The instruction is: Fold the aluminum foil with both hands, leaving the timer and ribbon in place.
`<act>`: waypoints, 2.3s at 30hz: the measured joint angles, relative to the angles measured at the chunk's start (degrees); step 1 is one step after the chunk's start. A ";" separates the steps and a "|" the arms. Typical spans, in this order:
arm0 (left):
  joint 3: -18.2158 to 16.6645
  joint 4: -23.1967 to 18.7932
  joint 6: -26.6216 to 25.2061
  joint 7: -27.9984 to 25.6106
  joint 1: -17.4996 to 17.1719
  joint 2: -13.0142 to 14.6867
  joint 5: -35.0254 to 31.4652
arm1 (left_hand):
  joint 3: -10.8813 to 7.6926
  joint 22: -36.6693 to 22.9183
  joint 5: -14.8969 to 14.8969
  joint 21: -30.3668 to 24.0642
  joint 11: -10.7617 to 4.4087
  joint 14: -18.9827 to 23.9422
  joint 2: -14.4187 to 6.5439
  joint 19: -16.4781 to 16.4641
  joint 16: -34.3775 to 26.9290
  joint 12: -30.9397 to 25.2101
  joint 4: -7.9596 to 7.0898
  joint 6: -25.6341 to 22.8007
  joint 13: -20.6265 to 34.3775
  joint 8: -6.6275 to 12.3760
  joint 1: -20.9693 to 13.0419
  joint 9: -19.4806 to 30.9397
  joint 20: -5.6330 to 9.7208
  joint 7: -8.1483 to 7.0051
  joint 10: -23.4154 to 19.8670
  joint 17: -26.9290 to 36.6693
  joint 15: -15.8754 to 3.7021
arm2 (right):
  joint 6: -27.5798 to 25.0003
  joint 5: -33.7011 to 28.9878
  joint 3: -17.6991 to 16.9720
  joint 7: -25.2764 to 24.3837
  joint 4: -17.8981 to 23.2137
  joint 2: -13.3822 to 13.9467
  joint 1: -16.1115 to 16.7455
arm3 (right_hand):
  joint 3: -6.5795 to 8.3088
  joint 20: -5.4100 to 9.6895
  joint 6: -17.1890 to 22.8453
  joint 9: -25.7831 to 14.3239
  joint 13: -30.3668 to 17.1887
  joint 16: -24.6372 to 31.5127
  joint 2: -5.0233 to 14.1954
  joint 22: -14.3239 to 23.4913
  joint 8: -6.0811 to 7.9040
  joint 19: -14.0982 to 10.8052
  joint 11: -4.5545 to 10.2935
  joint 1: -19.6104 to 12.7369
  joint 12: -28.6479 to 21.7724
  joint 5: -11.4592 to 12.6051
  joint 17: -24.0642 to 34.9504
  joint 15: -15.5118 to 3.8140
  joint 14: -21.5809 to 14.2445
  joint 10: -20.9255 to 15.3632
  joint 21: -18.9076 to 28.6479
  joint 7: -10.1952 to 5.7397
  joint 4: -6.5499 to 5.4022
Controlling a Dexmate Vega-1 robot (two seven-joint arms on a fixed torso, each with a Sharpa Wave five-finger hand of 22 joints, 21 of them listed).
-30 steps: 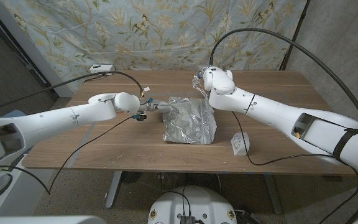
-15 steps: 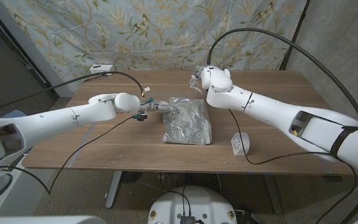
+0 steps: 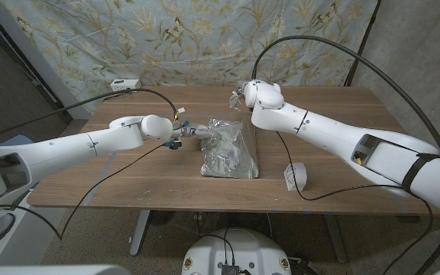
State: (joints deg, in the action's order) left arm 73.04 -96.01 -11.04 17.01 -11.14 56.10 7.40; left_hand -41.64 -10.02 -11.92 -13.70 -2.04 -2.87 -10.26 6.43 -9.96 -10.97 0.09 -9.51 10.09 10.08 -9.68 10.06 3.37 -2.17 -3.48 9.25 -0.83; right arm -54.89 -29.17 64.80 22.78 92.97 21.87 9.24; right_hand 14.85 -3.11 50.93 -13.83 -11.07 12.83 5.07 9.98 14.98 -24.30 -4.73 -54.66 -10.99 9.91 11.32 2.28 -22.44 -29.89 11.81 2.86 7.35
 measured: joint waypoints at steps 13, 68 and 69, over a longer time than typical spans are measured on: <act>-0.64 -2.41 -1.48 -1.14 -0.07 1.30 0.27 | 0.17 0.02 0.00 0.17 0.02 0.01 0.00 -0.95 -0.02 -0.01 0.16 0.00 0.03 0.00 0.00 0.00 -0.95 0.00 0.01 0.08 0.00 | 0.98 3.56 -1.79 -1.34 -1.11 -0.63 0.76 | -0.56 -0.08 -1.13 -0.01 0.00 -0.41 0.53 0.00 -0.83 0.09 -0.26 0.53 0.00 0.00 0.00 0.87 0.26 0.68 0.00 0.31 0.07; -0.93 -5.87 -2.93 -3.58 -0.35 2.74 0.07 | -0.06 -0.10 0.00 0.83 0.20 -0.21 0.00 -1.93 -0.03 -0.01 1.20 -0.21 0.03 0.00 -1.95 -0.01 -1.93 -0.19 0.22 0.09 0.21 | 6.42 15.04 -9.06 -3.63 -0.32 -0.58 4.33 | -15.64 -4.05 -11.60 2.11 0.01 -0.85 3.36 0.57 -4.00 3.93 -6.31 39.28 0.00 6.66 1.08 6.86 4.81 6.30 -0.34 7.73 -17.87; -0.93 -5.87 -2.90 -3.74 -0.35 2.74 0.10 | 0.01 -0.11 0.00 0.83 0.20 -0.21 0.00 -1.93 -0.03 -0.01 1.27 -0.21 0.03 0.00 -1.95 -0.01 -1.93 -0.19 0.22 0.08 0.21 | 6.42 15.04 -9.21 -3.63 -0.36 -0.62 4.48 | -15.64 -3.94 -11.82 2.12 0.01 -0.85 3.32 0.57 -4.00 4.22 -6.31 39.78 0.00 6.90 1.08 6.86 4.81 6.30 -0.34 7.63 -17.87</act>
State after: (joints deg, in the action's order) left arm 72.11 -101.88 -13.95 13.28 -11.49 58.84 7.50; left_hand -41.64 -10.13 -11.92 -12.87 -1.84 -3.07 -10.26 4.51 -9.99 -10.98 1.36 -9.72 10.12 10.08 -11.63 10.05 1.44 -2.36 -3.27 9.33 -0.61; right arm -48.47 -14.12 55.60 19.15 92.61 21.24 13.71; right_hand -0.78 -7.05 39.11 -11.71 -11.06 11.98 8.39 10.55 10.98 -20.07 -11.04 -14.88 -10.99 16.81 12.40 9.14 -17.62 -23.59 11.47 10.49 -10.53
